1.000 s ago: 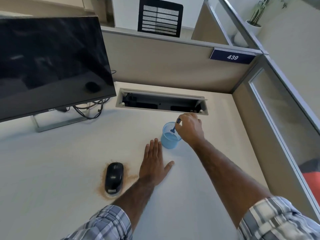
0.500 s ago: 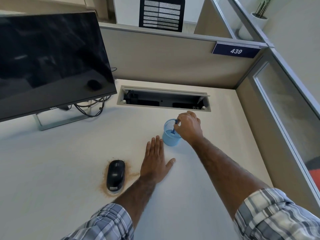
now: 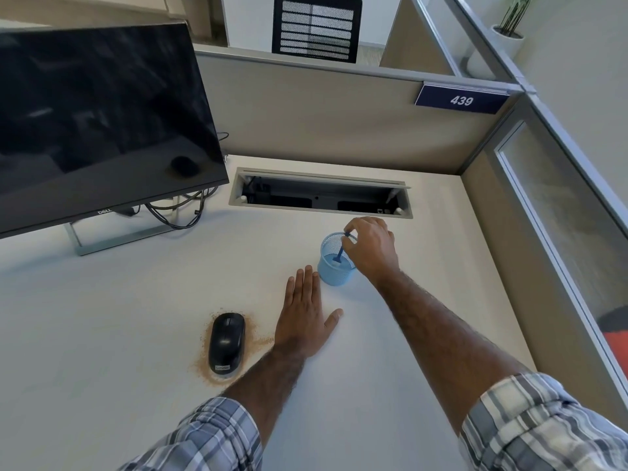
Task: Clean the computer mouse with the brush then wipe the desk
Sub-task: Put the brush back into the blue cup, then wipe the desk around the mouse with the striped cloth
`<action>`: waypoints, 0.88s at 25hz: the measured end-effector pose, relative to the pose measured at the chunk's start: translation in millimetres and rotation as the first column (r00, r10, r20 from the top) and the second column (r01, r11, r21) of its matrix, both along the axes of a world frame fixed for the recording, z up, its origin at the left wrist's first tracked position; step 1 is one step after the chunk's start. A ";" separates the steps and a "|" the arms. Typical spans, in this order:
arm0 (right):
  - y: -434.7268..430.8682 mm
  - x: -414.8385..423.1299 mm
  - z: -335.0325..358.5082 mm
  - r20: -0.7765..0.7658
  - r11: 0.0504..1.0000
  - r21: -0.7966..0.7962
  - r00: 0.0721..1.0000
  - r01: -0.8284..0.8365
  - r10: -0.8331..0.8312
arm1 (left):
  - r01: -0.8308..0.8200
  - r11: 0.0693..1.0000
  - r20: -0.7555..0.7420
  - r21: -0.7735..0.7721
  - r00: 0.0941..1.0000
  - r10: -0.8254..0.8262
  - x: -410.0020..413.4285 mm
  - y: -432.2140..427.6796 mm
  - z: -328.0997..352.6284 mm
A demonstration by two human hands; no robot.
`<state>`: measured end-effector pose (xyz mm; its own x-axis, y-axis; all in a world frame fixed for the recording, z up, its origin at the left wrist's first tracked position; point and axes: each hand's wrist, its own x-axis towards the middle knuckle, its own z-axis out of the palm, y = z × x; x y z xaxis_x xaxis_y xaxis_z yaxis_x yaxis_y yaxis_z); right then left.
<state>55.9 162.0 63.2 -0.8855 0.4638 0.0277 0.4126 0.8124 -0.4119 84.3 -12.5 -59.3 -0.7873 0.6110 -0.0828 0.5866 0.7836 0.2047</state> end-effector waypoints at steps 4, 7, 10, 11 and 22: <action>2.6 9.3 2.4 -0.095 0.998 -0.025 0.993 0.060 -0.062 | 0.004 1.000 -0.013 -0.010 1.000 -0.004 0.4 0.2 -1.9; 0.6 24.4 3.3 -0.139 0.994 -0.021 0.985 0.103 -0.105 | -0.004 1.000 -0.036 -0.021 0.999 0.004 1.0 -0.3 -1.4; -3.8 44.5 0.6 -0.200 0.986 -0.036 0.966 0.163 -0.167 | -0.011 1.000 -0.029 -0.006 1.000 0.011 6.1 -1.9 -0.9; -6.7 51.9 -1.5 -0.225 0.982 -0.046 0.956 0.184 -0.190 | -0.019 1.000 -0.026 0.010 0.999 0.019 8.2 -3.8 -0.2; -74.0 181.8 -42.0 -0.224 0.938 0.016 0.915 0.347 -0.334 | 0.108 0.988 -0.055 0.115 0.993 -0.102 59.5 -37.2 25.2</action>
